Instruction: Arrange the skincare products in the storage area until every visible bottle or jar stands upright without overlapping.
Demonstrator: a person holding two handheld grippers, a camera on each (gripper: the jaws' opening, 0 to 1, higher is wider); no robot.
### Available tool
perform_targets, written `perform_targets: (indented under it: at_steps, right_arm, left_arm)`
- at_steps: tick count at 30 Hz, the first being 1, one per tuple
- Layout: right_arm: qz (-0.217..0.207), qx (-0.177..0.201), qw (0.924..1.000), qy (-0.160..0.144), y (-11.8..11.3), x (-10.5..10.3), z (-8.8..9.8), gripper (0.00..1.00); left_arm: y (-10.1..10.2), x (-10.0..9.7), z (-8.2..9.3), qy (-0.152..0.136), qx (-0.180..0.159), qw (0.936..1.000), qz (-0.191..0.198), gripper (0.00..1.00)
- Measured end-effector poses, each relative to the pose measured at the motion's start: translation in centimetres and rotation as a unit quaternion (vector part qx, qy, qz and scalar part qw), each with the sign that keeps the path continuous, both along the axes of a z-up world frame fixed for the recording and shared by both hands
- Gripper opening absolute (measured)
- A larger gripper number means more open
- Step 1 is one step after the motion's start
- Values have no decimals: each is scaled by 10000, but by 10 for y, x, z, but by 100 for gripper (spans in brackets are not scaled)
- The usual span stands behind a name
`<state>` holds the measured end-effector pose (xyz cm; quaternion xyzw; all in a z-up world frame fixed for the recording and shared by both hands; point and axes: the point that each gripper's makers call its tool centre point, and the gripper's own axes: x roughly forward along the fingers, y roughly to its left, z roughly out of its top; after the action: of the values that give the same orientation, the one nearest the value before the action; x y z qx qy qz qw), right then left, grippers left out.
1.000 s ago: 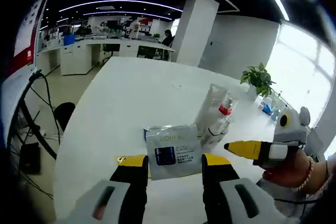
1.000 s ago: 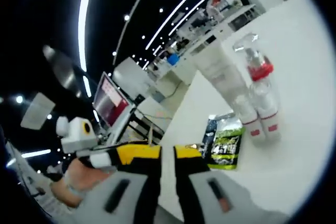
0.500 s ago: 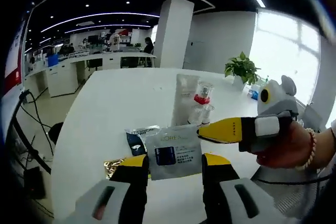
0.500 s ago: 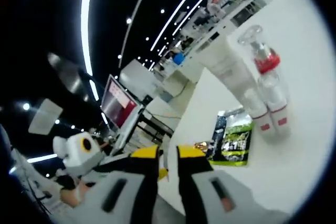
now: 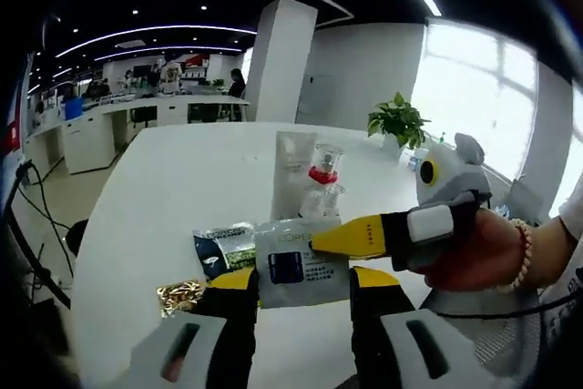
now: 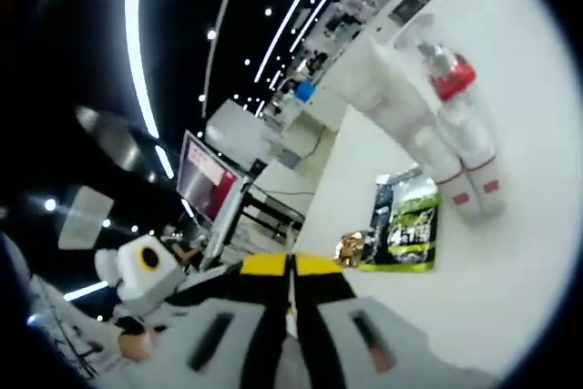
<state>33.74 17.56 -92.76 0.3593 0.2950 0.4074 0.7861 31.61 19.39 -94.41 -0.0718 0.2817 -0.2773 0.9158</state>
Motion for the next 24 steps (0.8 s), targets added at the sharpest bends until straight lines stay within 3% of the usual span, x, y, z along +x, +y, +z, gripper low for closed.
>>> perform_targets:
  at_steps: [4,8,13,16,24]
  right_arm:
    - [53,-46,9999,-96,-1,0,2,0]
    - [110,69,9999,-32,0,-2,5,0]
    - [316,224,9991,143,7,-8,6,0]
    - [453,225,9986,171,10,-12,7,0]
    - [752,93,9970,128,18,-22,5,0]
  left_arm:
    - [8,1,3,86,-209,9997,21,41]
    - [12,-3,10,495,-805,9953,-197,41]
    - [23,-4,9,662,-963,9931,-115,36]
    - [20,-11,10,1020,-1431,9839,-332,25]
    - [18,-12,4,1353,-1931,9710,-398,23]
